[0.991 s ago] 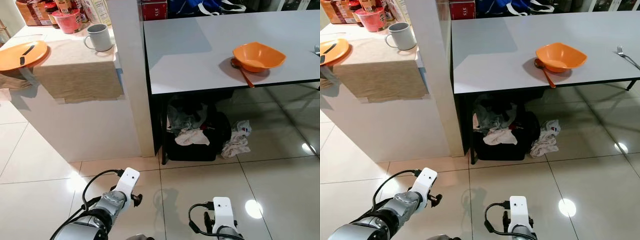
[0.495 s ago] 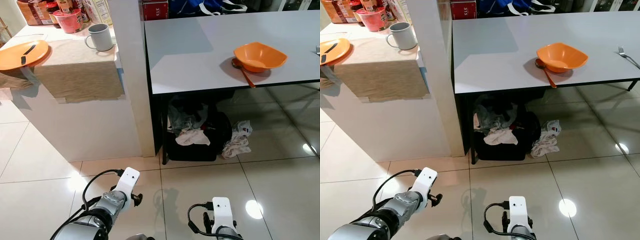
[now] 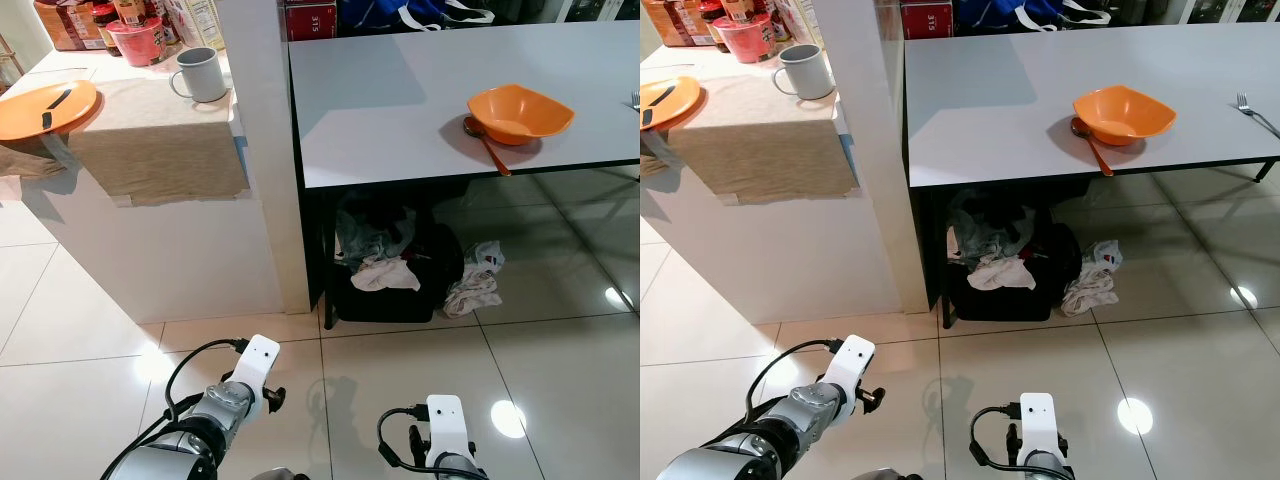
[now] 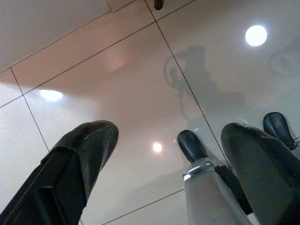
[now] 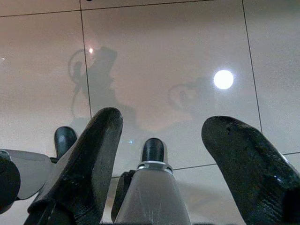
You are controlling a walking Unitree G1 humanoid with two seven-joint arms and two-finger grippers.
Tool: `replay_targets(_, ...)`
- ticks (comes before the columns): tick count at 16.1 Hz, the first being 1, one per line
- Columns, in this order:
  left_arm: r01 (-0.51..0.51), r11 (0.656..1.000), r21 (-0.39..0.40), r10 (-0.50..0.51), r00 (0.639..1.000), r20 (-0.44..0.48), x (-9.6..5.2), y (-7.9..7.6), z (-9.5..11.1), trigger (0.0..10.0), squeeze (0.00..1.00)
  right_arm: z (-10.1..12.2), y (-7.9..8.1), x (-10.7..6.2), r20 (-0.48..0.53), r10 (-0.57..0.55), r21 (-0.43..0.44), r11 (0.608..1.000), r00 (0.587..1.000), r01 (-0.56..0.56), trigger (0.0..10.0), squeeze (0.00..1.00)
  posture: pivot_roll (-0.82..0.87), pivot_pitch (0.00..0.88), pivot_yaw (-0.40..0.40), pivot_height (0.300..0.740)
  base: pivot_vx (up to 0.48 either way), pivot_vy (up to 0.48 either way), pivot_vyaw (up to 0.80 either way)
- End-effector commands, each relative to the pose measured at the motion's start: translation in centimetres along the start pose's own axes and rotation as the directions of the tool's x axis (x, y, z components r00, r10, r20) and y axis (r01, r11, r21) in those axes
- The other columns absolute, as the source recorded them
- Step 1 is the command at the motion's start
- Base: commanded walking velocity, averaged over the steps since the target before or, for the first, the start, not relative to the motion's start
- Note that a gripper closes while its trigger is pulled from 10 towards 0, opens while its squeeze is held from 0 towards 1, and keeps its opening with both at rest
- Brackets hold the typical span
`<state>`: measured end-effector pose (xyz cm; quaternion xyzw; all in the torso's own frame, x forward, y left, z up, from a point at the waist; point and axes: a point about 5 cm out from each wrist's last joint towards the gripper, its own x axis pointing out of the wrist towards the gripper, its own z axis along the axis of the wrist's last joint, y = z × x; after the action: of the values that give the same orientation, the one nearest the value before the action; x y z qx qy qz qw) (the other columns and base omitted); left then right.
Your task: Setting the table
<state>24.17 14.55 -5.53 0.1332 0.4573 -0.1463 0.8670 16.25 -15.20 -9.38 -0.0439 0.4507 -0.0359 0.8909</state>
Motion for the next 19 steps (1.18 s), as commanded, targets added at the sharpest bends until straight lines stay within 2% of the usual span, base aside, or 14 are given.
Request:
replay_targets(1,-0.010,1.000,0.001,0.010,1.000,-0.005,0.00,0.07,0.06,10.0,0.00,-0.27,0.11,-0.05,-0.014,0.001,-0.005,1.000,1.000,-0.001,10.0,0.00,-0.01,0.000,0.069,0.740,0.000,0.000,0.00)
replay_targets(19,-0.013,1.000,0.008,0.013,1.000,-0.008,-0.01,0.20,0.07,10.0,0.00,-0.21,0.06,-0.02,-0.017,0.000,-0.008,1.000,1.000,0.000,10.0,0.00,0.00,0.000,0.072,0.740,0.000,0.000,0.00)
